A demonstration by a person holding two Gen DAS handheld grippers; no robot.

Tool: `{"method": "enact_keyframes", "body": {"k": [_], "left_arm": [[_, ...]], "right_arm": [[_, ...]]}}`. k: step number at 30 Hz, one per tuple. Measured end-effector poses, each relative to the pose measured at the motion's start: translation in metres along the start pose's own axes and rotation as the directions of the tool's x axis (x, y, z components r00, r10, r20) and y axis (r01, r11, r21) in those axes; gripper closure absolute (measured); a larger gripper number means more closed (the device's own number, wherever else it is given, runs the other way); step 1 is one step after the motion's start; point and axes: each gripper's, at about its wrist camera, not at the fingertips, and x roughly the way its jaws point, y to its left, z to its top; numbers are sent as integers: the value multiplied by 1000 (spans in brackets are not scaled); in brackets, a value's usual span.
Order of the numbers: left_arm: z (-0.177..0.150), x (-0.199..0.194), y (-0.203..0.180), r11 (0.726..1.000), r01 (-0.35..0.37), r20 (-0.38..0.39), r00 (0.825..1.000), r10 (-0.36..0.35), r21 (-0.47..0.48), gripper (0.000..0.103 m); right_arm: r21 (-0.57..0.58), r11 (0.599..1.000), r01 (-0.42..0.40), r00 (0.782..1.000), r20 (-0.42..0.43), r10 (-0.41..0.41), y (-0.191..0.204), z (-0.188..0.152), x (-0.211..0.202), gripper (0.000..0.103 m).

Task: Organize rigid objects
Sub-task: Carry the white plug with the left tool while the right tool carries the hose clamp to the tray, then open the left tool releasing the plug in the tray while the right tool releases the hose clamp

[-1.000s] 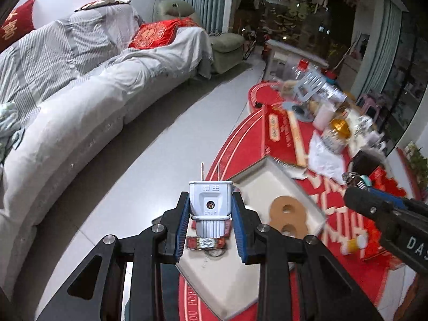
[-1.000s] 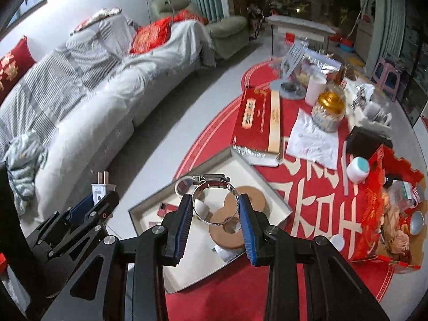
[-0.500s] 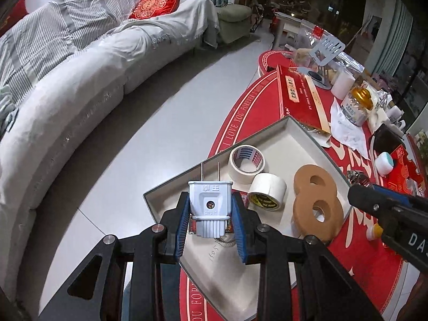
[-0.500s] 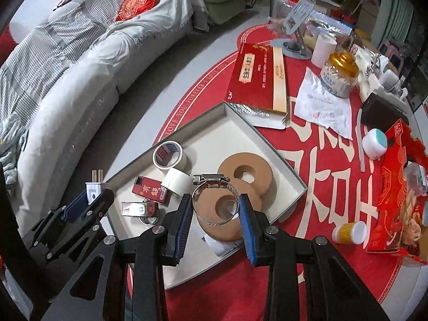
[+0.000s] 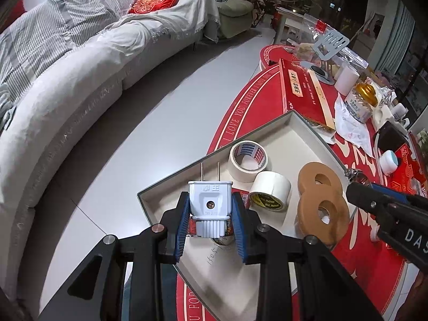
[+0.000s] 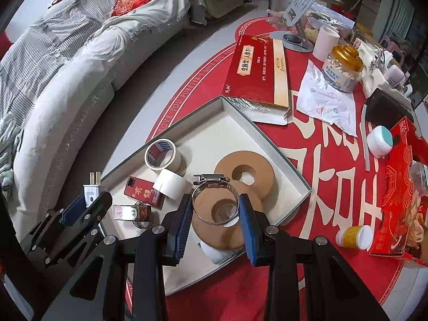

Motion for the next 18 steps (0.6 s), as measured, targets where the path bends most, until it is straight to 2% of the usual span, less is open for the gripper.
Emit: {"method": "enact_keyframes", "body": {"k": [18], "left_arm": [[-1, 12, -3, 1000, -3, -27, 1000, 3, 1, 70]], "right_arm": [[15, 1000, 9, 1000, -16, -9, -8, 6, 14, 67]]}}
